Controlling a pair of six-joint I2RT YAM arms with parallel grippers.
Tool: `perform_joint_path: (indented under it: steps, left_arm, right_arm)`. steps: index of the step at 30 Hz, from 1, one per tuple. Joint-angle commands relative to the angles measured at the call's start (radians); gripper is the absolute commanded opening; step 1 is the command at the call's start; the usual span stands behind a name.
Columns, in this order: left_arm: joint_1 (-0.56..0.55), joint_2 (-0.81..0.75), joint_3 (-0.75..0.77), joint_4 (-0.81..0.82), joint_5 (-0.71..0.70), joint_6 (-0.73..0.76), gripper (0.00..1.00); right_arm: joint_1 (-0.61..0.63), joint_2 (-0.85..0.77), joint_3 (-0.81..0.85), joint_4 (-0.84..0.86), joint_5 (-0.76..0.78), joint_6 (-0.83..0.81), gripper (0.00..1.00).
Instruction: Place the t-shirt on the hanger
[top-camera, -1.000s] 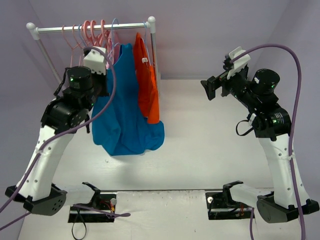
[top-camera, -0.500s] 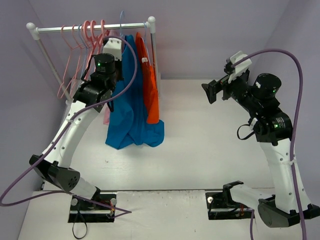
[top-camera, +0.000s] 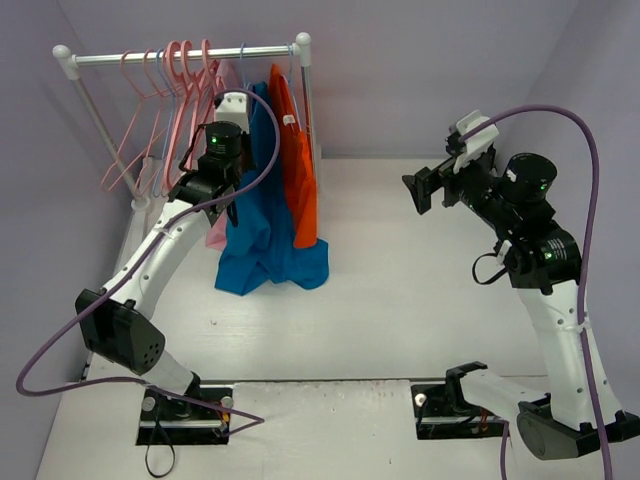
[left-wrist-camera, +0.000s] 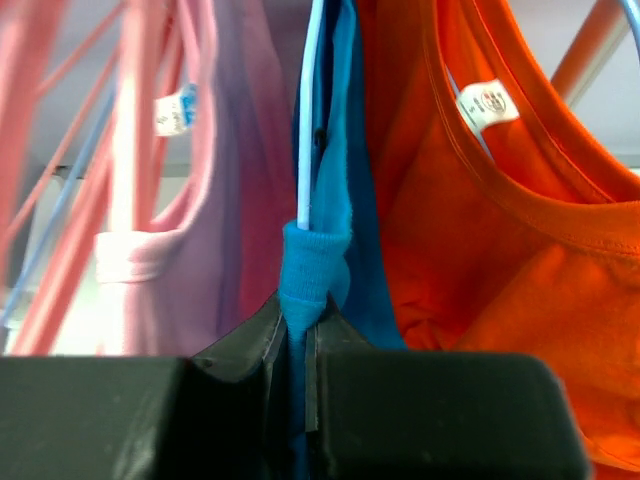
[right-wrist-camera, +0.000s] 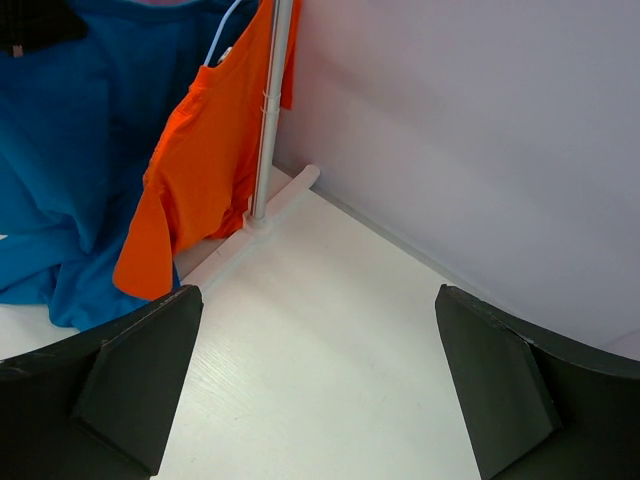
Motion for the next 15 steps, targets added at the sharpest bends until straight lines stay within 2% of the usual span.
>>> perform_joint_path:
  steps: [1, 3, 7, 8, 9, 10, 11, 15]
  left_arm:
    - [-0.001, -0.014, 0.026, 0.137, 0.054, -0.042, 0.00]
    - [-0.007, -0.003, 0.036, 0.122, 0.061, -0.047, 0.03]
    - [-0.009, -0.023, 0.050, 0.104, 0.062, -0.045, 0.32]
    - [-0.009, -0.040, 0.072, 0.079, 0.061, -0.030, 0.44]
    - [-0.009, -0.054, 0.088, 0.035, 0.056, -0.015, 0.49]
    - [-0.009, -0.066, 0.110, 0.003, 0.053, -0.003, 0.68]
    - [-0.009, -0.076, 0.131, -0.029, 0.054, 0.009, 0.73]
    - [-0.009, -0.178, 0.204, -0.165, 0.062, 0.073, 0.74]
  right_arm:
    - [0.009, -0.011, -0.004, 0.095, 0.001, 0.010, 1.00]
    - [0.008, -0.003, -0.004, 0.096, 0.000, 0.014, 1.00]
    - [0.009, 0.006, -0.005, 0.099, 0.010, 0.019, 1.00]
    - [0.009, 0.008, -0.007, 0.100, 0.017, 0.022, 1.00]
    - [0.008, 0.010, -0.007, 0.100, 0.029, 0.025, 1.00]
    - [0.009, 0.012, -0.008, 0.100, 0.037, 0.030, 1.00]
    - [0.009, 0.014, -0.008, 0.101, 0.044, 0.033, 1.00]
    - [0.008, 0.016, -0.008, 0.108, 0.130, 0.070, 1.00]
